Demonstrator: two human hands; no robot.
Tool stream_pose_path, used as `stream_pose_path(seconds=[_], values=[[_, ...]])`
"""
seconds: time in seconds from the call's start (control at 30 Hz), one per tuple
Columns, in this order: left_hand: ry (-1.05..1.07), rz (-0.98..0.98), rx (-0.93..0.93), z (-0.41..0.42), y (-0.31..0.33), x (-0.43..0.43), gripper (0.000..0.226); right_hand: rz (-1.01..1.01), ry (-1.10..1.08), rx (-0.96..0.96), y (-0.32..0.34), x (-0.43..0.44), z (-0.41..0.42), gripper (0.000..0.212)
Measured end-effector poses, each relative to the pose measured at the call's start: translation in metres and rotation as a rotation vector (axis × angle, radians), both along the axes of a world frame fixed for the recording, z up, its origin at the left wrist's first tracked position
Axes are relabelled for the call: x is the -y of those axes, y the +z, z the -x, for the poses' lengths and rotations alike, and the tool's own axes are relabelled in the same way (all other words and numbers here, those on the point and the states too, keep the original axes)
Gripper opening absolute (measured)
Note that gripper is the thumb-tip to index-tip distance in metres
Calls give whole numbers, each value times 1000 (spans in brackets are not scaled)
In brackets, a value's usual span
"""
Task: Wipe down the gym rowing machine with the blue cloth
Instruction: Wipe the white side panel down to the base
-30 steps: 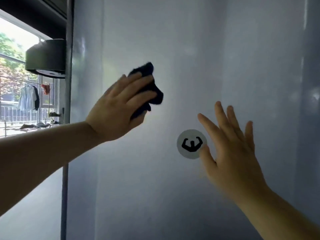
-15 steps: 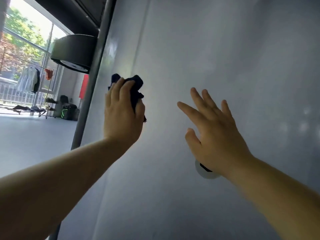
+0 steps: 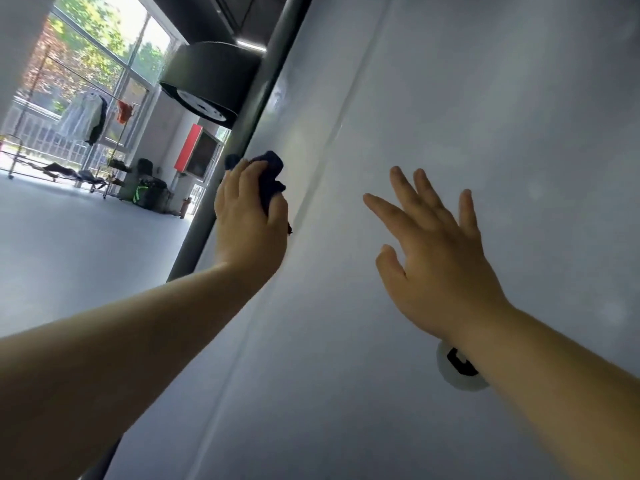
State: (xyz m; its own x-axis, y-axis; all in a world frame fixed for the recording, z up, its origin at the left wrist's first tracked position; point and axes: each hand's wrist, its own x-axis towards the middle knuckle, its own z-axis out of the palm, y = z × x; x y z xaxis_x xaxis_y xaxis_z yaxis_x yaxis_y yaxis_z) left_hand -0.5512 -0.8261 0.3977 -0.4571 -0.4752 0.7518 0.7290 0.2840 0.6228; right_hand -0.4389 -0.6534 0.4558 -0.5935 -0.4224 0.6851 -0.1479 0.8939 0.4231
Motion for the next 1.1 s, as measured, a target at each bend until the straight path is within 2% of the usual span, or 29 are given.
stream_pose_path(seconds=[0.03, 0.13, 0.17, 0.2, 0.23, 0.27, 0.37, 0.43, 0.5, 0.57, 0.67, 0.73, 0.8, 0.87, 0.9, 0.93, 1.0, 1.07, 1.1], values=[[37, 115, -54, -1, -15, -2, 50, -25, -1, 11, 1, 5, 1, 65], [152, 702, -435, 2, -77, 4, 44, -100, 10, 13, 1, 18, 3, 64], [173, 848, -531, 10, -89, 17, 43, -115, 18, 11, 0, 23, 4, 64], [182, 916, -571, 19, -93, 30, 43, -124, 25, 13, 0, 27, 6, 64], [182, 876, -527, 25, -92, 40, 44, -133, 29, 16, -1, 32, 8, 63], [164, 743, -411, 32, -85, 43, 47, -142, 30, 21, -2, 35, 10, 63], [-107, 75, 54, 30, -54, 39, 51, -163, 28, 41, -8, 46, 18, 59], [-337, -245, 111, 17, -38, 37, 53, -147, 32, 53, -10, 53, 23, 59], [-545, -461, 125, -2, -34, 36, 55, -124, 41, 73, -15, 59, 26, 65], [-835, -551, 149, -22, -42, 34, 53, -158, 77, 118, -26, 69, 32, 76], [-998, -465, 90, -36, -56, 41, 74, -273, 142, 119, -41, 85, 53, 88], [-1127, -485, 34, -36, -62, 50, 73, -360, 148, 50, -43, 98, 67, 87], [-1191, -556, -13, -34, -71, 55, 72, -370, 150, 60, -45, 111, 78, 84], [-1046, -632, -29, -32, -88, 55, 63, -337, 213, 55, -46, 121, 85, 69], [-871, -633, -5, -28, -98, 52, 55, -334, 237, 4, -42, 124, 86, 57], [-646, -566, 30, -23, -110, 50, 47, -327, 250, -72, -33, 124, 89, 46], [-251, -243, 123, -12, -139, 46, 51, -247, 230, -228, -12, 123, 93, 37], [-113, -52, 214, 1, -168, 38, 60, -160, 171, -216, -10, 124, 94, 42], [-107, -45, 267, 4, -179, 34, 63, -167, 178, -151, -21, 126, 93, 46]])
